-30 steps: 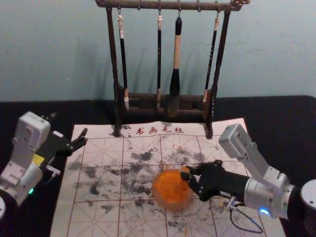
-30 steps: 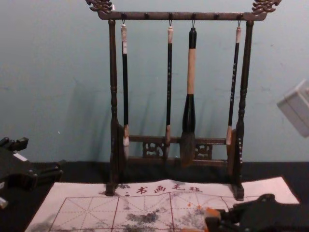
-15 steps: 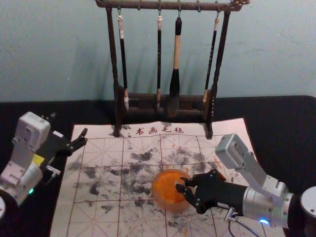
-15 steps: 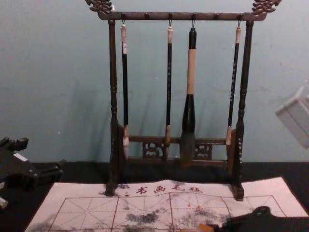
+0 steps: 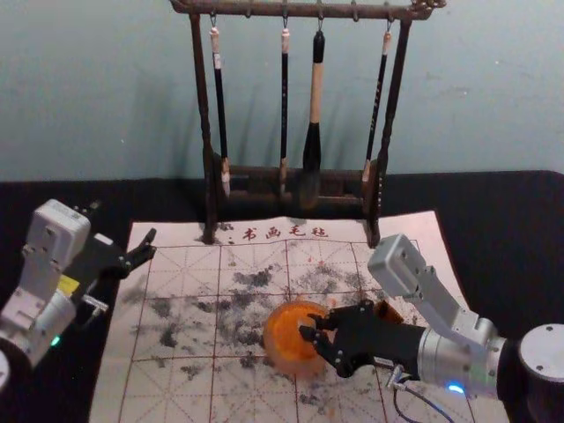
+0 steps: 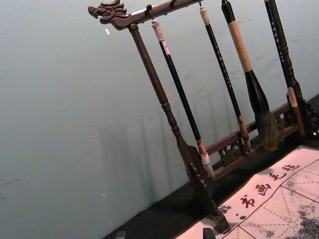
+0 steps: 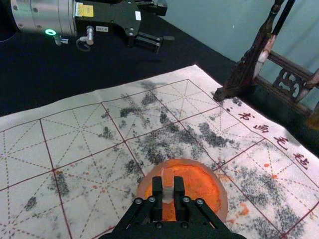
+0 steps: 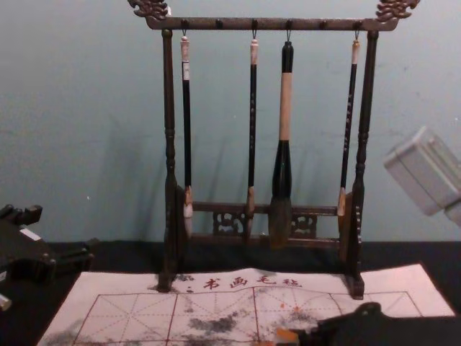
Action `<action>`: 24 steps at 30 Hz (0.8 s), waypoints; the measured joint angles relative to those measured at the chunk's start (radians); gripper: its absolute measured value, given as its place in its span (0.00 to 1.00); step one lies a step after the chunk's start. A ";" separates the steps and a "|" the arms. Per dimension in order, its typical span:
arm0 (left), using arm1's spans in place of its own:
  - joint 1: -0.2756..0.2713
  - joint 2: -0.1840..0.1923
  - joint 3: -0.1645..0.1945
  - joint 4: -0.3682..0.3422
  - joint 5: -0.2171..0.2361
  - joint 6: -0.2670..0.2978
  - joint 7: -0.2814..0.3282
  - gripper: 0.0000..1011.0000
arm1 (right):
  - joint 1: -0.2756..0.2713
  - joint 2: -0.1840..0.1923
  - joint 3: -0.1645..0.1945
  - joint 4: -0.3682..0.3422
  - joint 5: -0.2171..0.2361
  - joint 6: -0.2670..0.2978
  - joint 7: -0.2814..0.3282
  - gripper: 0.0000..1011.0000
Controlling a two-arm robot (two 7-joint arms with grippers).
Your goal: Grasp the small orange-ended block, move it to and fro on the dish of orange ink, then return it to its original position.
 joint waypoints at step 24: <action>0.000 0.000 0.000 0.000 0.000 0.000 0.000 0.99 | 0.077 -0.055 -0.001 0.091 -0.015 -0.007 -0.027 0.08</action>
